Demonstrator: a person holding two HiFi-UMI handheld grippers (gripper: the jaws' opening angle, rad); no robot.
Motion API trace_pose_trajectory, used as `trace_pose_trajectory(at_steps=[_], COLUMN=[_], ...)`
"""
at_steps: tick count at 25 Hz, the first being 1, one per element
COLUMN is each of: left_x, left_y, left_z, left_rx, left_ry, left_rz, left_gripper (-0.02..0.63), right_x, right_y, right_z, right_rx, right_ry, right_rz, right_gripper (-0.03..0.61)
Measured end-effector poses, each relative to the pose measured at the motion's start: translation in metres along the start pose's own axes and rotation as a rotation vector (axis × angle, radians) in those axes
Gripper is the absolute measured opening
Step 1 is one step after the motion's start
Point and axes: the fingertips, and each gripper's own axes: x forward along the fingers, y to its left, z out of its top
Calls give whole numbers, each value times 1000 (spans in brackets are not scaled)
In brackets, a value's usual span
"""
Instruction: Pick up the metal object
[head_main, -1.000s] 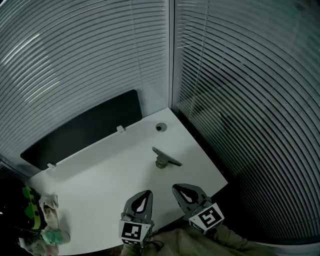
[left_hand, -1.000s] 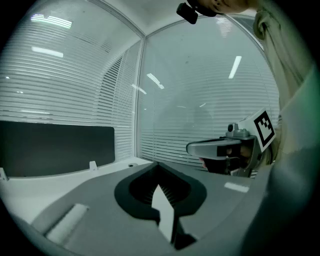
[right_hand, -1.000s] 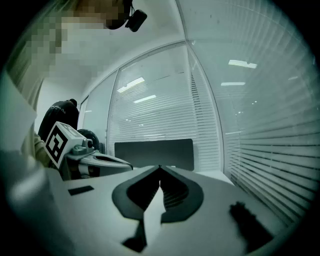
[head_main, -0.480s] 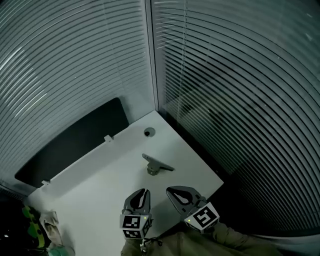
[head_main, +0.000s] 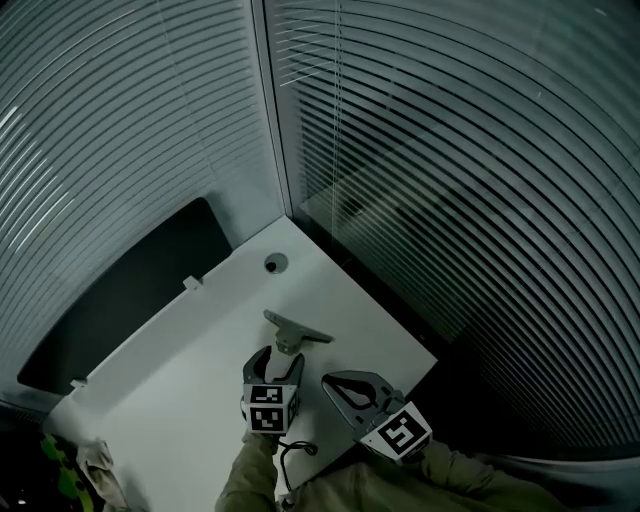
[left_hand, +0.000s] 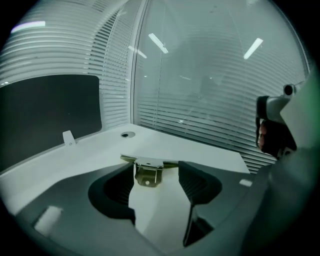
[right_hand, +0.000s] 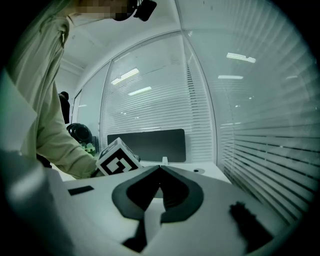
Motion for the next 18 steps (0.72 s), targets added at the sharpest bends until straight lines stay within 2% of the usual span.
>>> trace_pose_trajectory(at_steps=[2,5,9,13,18], left_x=[14,33,57,67,73], left_y=[2,6,10,14,15], left_z=[2,8,3,1,1], left_rx=[15,65,102,121,105], left_ry=[28,63,102,111,90], left_rz=[3,10,19,44,33], left_gripper=[286,288,288,292,293], right_x=[0,-1,0,5,13], right_y=[-2,-7,-12,-14,-15], right_z=[1,-6,-6,-17,-28], right_rx=[15,0,32,39,59], right_ry=[2,28,28,54,81], right_rz=[-8,-16,-31,-32,-28], right_gripper=[5,5,5,5,5])
